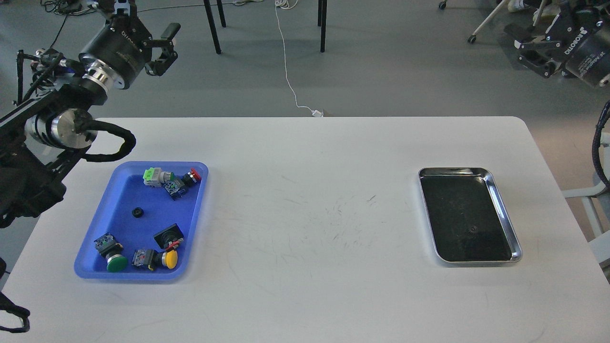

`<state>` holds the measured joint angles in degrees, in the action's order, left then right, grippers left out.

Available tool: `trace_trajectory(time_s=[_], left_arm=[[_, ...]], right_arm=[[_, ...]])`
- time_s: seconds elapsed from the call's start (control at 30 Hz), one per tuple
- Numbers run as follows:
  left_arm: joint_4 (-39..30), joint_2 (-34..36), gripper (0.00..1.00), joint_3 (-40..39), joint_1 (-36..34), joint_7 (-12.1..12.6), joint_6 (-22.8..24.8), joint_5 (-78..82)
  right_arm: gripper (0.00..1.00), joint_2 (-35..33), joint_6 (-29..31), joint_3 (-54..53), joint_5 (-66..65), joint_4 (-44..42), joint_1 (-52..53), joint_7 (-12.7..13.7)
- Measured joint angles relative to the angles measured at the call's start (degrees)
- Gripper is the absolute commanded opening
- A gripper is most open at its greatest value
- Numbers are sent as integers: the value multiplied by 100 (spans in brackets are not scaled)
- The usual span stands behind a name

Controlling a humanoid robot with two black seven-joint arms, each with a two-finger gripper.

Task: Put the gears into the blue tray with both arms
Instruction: 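Move the right gripper back over the silver tray, then grasp a second small black part in the silver tray with the right gripper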

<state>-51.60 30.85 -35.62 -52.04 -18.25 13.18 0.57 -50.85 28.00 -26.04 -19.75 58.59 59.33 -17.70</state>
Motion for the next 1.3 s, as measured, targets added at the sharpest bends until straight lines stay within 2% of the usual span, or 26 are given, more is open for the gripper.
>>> trace_trajectory(time_s=[0.2,0.33,0.5,0.67,0.8,0.97,1.3], left_arm=[[353,-353,98,-631,144,4,68,-698],[578,-450,98,-730,177,123,251,-737],[658,-547,98,-745,335,154,322,-743],[625,-503,98,-776,428,155,387,-744],[606,-483,98,-878,449,150,425,-744],[596,-482,98,-935,462,138,432,-744],[596,-474,98,-939,553,80,432,-734]], right_arm=[[99,75,1,1891,-1365,7,1394,-7],[98,405,2,2837,-2160,44,1826,-7],[97,690,2,4132,-3577,240,2191,-8],[78,879,0,5157,-4810,287,2293,-108],[77,999,-49,5830,-5369,307,2208,-183],[72,1086,-295,6354,-5475,311,2092,-193],[64,1125,-525,6368,-5475,282,1722,-191]])
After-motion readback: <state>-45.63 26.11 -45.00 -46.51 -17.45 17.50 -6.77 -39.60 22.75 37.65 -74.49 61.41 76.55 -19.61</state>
